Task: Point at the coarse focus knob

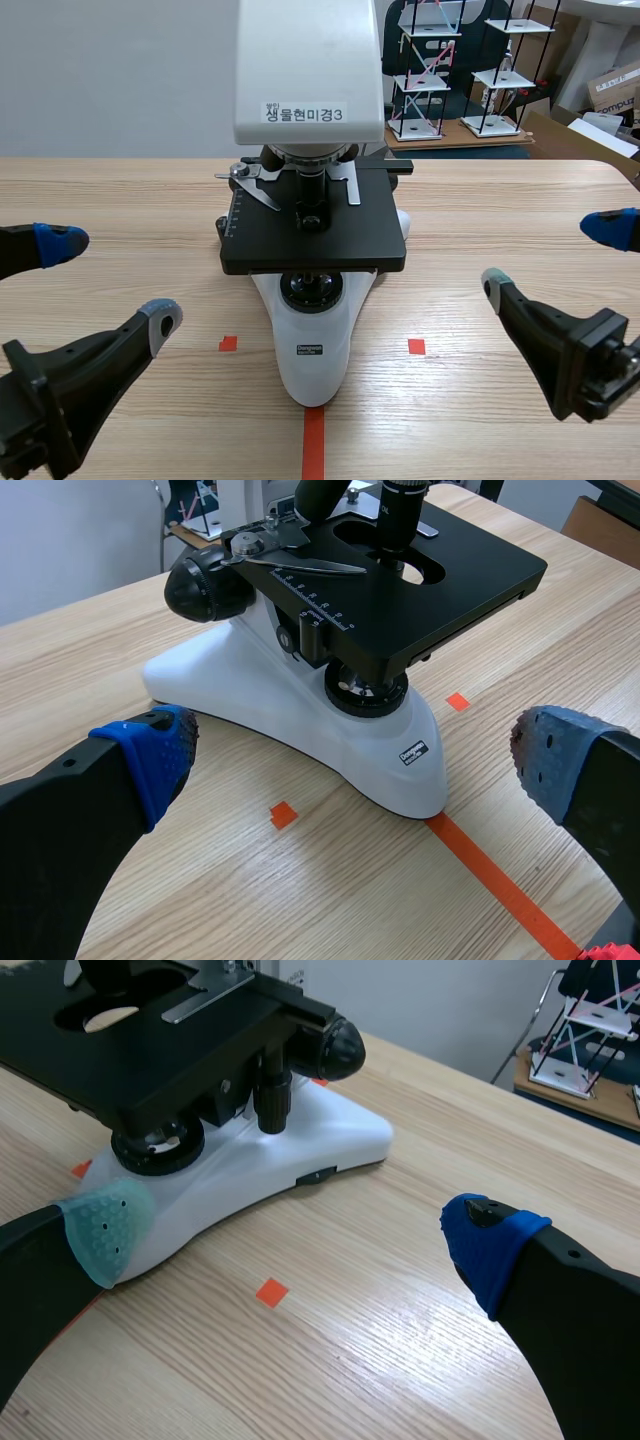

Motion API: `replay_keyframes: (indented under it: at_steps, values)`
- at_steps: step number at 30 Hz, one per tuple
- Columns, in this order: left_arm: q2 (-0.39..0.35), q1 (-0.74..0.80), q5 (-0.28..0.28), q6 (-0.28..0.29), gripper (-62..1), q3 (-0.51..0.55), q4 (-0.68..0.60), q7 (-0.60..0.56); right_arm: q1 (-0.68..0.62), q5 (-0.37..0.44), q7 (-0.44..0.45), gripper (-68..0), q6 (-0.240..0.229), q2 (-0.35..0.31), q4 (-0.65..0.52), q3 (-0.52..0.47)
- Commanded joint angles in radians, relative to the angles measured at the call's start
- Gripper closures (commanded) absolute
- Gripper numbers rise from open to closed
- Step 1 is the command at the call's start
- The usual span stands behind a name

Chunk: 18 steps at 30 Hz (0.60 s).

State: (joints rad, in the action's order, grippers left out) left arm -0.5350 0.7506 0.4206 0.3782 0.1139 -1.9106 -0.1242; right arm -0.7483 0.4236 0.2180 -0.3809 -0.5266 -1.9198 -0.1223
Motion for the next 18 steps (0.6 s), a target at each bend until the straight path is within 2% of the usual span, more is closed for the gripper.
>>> replay_keyframes:
  at_steps: [1, 18]
  values:
    - [0.0, 0.0, 0.01, 0.002, -62.3, 0.01, -0.017, -0.014, -0.003, 0.008, -0.008, -63.8, 0.0, -0.008, -0.006, -0.001]
    - [0.0, 0.0, 0.003, 0.007, -62.3, 0.01, -0.017, -0.014, -0.003, 0.007, -0.014, -63.8, -0.001, -0.008, -0.005, -0.001]
